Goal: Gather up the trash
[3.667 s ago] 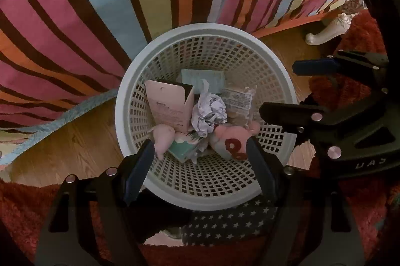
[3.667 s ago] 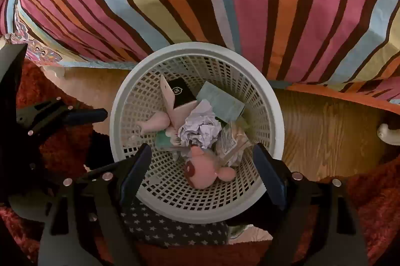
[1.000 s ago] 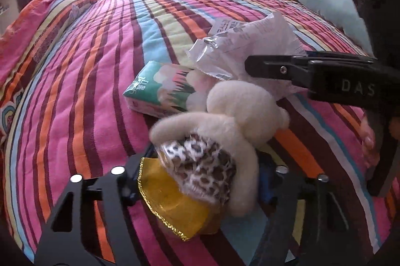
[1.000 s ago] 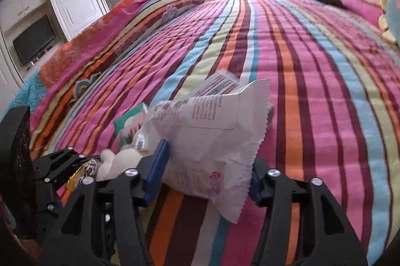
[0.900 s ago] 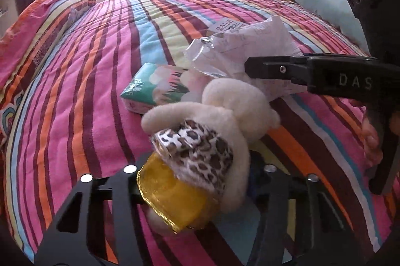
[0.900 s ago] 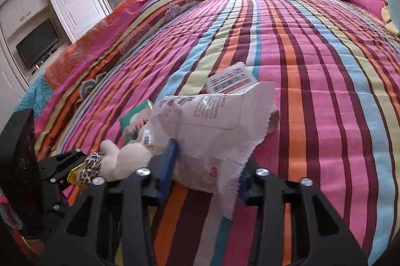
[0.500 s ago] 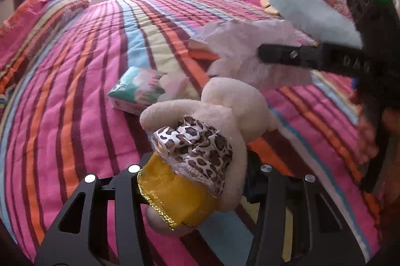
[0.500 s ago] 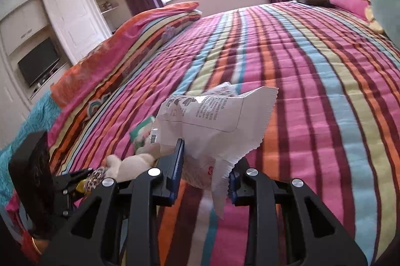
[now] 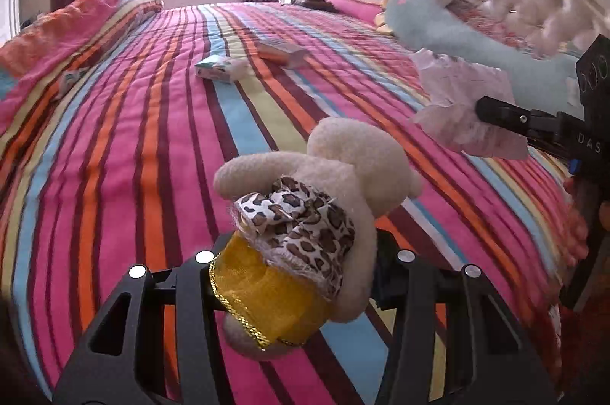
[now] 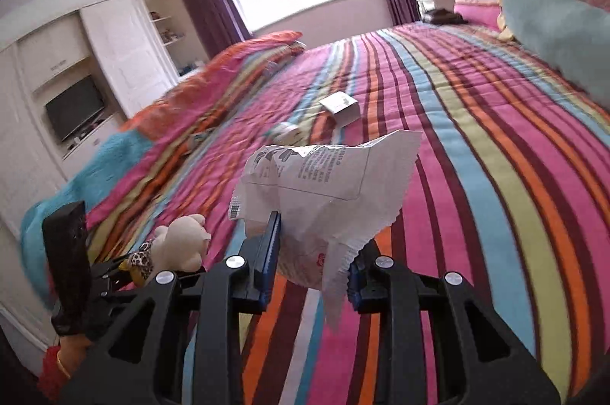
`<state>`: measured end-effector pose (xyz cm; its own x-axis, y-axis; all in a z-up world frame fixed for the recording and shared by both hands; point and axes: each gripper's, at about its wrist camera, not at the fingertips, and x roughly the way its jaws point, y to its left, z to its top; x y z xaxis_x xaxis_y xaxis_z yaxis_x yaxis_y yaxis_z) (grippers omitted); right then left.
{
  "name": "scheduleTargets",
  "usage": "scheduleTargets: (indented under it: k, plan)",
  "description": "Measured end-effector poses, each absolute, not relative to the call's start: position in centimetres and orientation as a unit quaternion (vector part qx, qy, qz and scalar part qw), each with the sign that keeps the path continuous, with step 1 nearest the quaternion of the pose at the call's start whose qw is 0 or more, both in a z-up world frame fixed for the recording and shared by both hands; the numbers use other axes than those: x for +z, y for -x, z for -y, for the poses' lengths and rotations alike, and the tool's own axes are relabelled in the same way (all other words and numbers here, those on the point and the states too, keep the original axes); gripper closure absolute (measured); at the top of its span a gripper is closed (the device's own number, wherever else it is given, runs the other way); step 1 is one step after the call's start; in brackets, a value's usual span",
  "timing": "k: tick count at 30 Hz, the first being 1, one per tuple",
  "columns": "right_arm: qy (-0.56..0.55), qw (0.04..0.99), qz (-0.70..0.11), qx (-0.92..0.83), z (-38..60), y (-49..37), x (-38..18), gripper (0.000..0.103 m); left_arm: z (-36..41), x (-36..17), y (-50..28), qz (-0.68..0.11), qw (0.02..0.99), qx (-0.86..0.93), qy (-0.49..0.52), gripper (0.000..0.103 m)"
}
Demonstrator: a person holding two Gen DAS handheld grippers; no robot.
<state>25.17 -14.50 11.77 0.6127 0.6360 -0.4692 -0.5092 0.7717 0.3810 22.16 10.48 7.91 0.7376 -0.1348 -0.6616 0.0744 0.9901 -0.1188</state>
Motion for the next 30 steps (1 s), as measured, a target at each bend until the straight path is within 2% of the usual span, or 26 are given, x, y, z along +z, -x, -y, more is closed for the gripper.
scheduleTargets:
  k: [4, 7, 10, 13, 22, 26, 30]
  plan:
    - [-0.087, 0.888, -0.295, 0.341, 17.6, -15.9, 12.4, 0.075, -7.2, 8.8, -12.6, -0.358, 0.931, -0.064, 0.022, 0.055]
    - [-0.082, 0.882, -0.312, 0.344, 19.5, -10.3, 10.8, 0.075, -4.9, 8.1, -6.4, -0.363, 0.928, -0.075, 0.023, 0.054]
    - [-0.088, 0.871, -0.347, 0.337, 20.8, -6.4, 7.8, 0.075, -2.6, 5.9, -1.1, -0.378, 0.922, -0.082, 0.024, 0.054]
    - [-0.095, 0.850, -0.399, 0.331, 21.0, -4.4, 4.1, 0.075, -0.2, 1.3, 2.3, -0.425, 0.901, -0.082, 0.011, 0.054]
    - [-0.023, 0.776, -0.567, 0.277, 17.8, -3.1, -8.2, 0.075, 3.8, -11.3, 2.7, -0.570, 0.815, -0.103, -0.029, 0.054]
    - [0.006, 0.745, -0.611, 0.266, 16.0, -4.1, -11.1, 0.075, 4.7, -14.8, 1.9, -0.620, 0.775, -0.113, -0.040, 0.054]
    - [0.023, 0.732, -0.629, 0.261, 14.4, -4.8, -12.6, 0.075, 4.9, -16.1, 1.7, -0.640, 0.758, -0.122, -0.037, 0.052]
